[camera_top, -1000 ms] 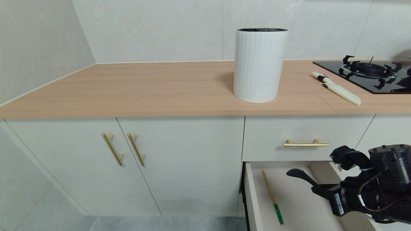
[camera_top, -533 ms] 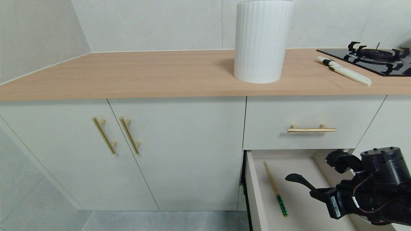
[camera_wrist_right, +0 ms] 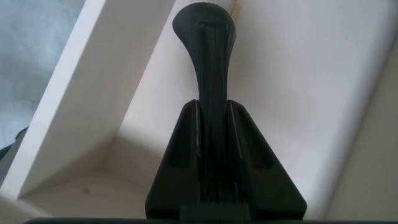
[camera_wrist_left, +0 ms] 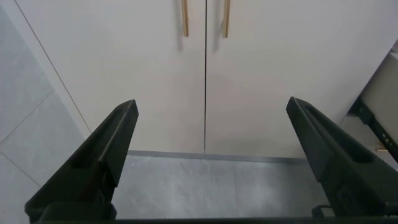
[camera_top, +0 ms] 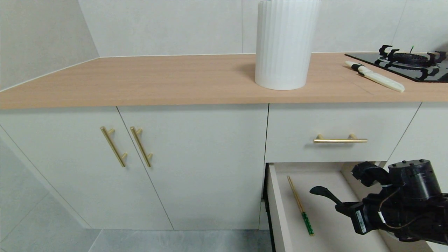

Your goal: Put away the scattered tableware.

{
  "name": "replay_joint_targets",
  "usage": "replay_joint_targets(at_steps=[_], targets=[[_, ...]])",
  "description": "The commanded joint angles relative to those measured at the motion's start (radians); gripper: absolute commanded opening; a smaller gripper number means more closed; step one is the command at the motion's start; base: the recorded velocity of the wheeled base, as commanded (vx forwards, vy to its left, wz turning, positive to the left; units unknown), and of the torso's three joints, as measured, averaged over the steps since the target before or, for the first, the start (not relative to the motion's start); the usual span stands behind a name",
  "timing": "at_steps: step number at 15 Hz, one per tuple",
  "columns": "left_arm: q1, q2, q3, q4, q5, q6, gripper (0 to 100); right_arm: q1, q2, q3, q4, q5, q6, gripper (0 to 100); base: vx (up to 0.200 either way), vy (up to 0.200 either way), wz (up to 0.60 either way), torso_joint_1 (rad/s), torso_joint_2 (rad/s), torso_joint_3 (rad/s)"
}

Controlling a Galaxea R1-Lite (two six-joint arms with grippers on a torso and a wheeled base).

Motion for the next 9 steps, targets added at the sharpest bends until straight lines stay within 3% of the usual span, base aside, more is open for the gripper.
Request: replay_joint_targets(at_steps=[1, 4, 6, 9], targets=[[0.000, 0.000, 0.000, 0.000, 0.000, -0.002, 100, -0.001, 0.142, -0.004, -0.067, -0.053, 0.010, 0, 0.000, 0.000, 0.00, 0.000, 0.00, 0.000], [0.000, 0.000, 0.000, 0.000, 0.000, -0.002, 100, -0.001, 0.333, -0.015, -0.280, -0.152, 0.132, 0, 0.000, 0.000, 0.00, 0.000, 0.00, 0.000], [0.000, 0.000, 0.000, 0.000, 0.000, -0.002, 100, -0.001, 0.499, -0.022, -0.404, -0.252, 0.136, 0, 0.000, 0.000, 0.00, 0.000, 0.00, 0.000], [0.000, 0.000, 0.000, 0.000, 0.000, 0.000, 100, -0.016, 0.634, -0.027, -0.565, -0.277, 0.136, 0, 0.000, 0.000, 0.00, 0.000, 0.00, 0.000]])
